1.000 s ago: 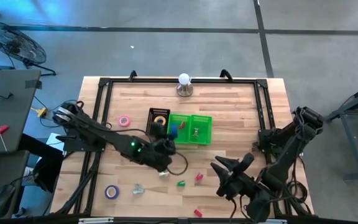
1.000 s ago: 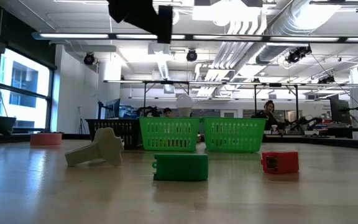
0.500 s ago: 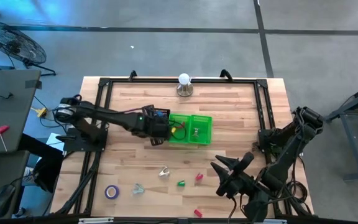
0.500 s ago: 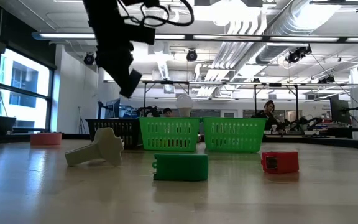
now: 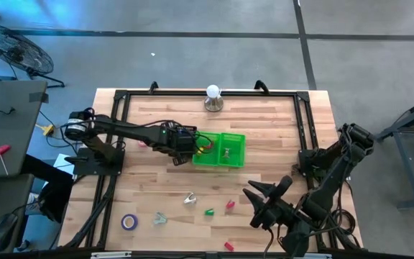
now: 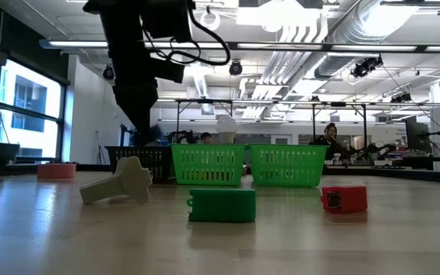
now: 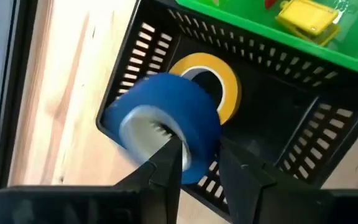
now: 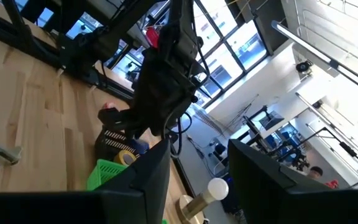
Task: Pick and place Stapler, Stapler remover, tape
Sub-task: Put the right blue tape into the black bin, then put the gray staple remover into the right green bin
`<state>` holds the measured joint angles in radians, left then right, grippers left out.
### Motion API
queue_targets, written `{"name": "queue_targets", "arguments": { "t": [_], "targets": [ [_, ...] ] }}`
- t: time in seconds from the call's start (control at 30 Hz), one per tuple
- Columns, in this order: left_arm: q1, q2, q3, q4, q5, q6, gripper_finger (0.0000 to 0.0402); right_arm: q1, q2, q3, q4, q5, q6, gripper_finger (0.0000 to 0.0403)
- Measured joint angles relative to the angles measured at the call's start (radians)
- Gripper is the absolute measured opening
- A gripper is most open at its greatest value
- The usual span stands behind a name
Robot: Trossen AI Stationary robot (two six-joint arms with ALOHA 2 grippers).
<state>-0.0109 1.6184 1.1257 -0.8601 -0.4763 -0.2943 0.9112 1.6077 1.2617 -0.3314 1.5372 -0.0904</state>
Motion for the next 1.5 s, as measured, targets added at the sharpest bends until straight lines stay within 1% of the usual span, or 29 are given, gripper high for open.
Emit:
{"name": "queue_targets", "arguments": {
  "t": [0.2,0.33,0.43,0.5,0.6,0.77,0.83,0.93,1.07,1.23,1.33,1.5],
  "targets": [
    [-0.002,0.000,-0.009,0.059,0.047,0.000,0.0099,-0.001,0.000,0.000,-0.047,0.000,0.056,0.0153],
    [-0.002,0.000,-0.009,0.069,0.052,0.001,0.0100,-0.001,0.000,-0.001,-0.073,0.000,0.083,0.0153],
    [-0.018,0.000,-0.009,0.073,0.092,0.008,0.0101,-0.001,0.000,-0.001,-0.088,-0.003,0.092,0.0153],
    [-0.050,-0.006,-0.009,0.084,0.139,0.032,0.0101,-0.001,0.000,-0.001,-0.091,-0.003,0.092,0.0153],
    [-0.113,-0.015,-0.007,0.105,0.198,0.023,0.0101,-0.001,0.000,-0.001,-0.094,-0.005,0.092,0.0153],
    [-0.218,-0.031,-0.006,0.119,0.321,-0.116,0.0101,-0.001,0.000,-0.001,-0.112,-0.006,0.104,0.0153],
    [-0.258,-0.029,-0.008,0.110,0.349,-0.169,0.0101,-0.007,0.000,-0.001,-0.126,-0.005,0.118,0.0153],
    [-0.315,-0.029,-0.008,0.138,0.354,-0.215,0.0102,-0.010,0.000,-0.001,-0.156,-0.005,0.150,0.0153],
    [-0.368,-0.028,-0.008,0.201,0.327,-0.277,0.0102,-0.020,0.000,-0.001,-0.187,-0.012,0.202,0.0153],
    [-0.405,-0.020,-0.007,0.242,0.306,-0.336,0.0102,-0.028,0.000,-0.001,-0.195,-0.068,0.225,0.0153],
    [-0.423,0.003,-0.007,0.243,0.317,-0.372,0.0102,-0.028,0.000,-0.001,-0.196,-0.093,0.247,0.0153],
    [-0.431,0.062,-0.007,0.281,0.383,-0.422,0.0102,-0.027,0.000,-0.001,-0.198,-0.108,0.261,0.0153]
  ]
}}
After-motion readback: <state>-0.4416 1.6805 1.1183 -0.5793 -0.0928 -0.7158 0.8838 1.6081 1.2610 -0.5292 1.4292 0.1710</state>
